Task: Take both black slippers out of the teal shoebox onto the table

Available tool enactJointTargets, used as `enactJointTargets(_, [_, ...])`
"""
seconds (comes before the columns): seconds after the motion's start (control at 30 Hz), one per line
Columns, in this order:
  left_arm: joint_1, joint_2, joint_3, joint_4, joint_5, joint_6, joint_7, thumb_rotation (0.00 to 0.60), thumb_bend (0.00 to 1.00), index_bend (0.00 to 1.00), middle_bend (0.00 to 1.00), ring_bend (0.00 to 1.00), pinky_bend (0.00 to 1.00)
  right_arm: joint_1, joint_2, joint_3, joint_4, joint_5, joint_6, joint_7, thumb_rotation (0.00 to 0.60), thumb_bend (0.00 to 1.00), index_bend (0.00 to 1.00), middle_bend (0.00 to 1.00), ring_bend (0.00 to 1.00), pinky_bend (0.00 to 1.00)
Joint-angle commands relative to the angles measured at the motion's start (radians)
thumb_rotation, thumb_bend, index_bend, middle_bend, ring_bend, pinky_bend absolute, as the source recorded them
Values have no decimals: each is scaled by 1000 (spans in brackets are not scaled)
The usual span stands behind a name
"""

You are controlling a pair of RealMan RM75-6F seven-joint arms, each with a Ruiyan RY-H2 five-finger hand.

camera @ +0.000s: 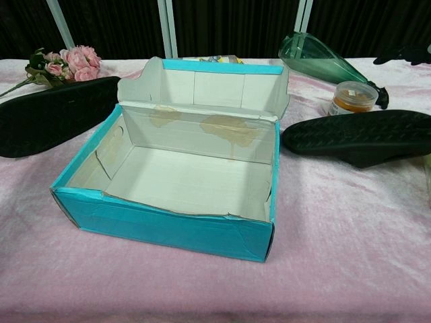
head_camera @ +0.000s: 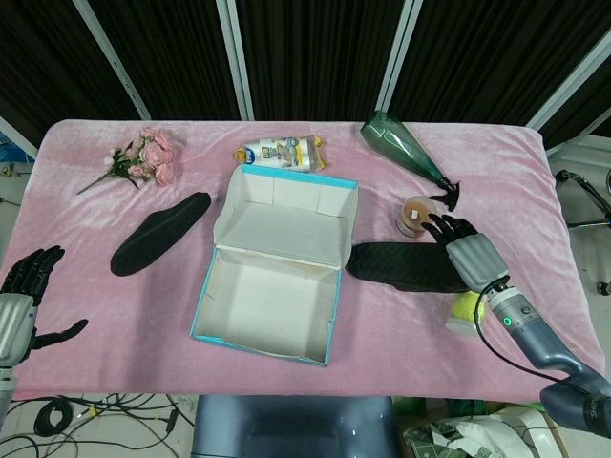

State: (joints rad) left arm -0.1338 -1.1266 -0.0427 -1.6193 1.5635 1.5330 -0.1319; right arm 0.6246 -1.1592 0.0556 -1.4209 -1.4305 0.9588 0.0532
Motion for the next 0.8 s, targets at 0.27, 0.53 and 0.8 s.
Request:
enactJointTargets(0.27, [33,0,-6,13,-41,27,83,600,0,12,68,0,87,-163,69,28,-183,-31,330,-109,600,278,0,28,0,113])
enactJointTargets(0.53, [76,9,15,15,-30,68,91,600,0,14,69,0,87,-322,22,-11,-189,-44,539,-221,600,267,0,28,0,112])
enactJointTargets(0.8, [105,2,37,50,-4,92,65,600,0,21,73,0,87,-472,-9,-87,-147,-81,657,-159,600,195,0,16,0,113])
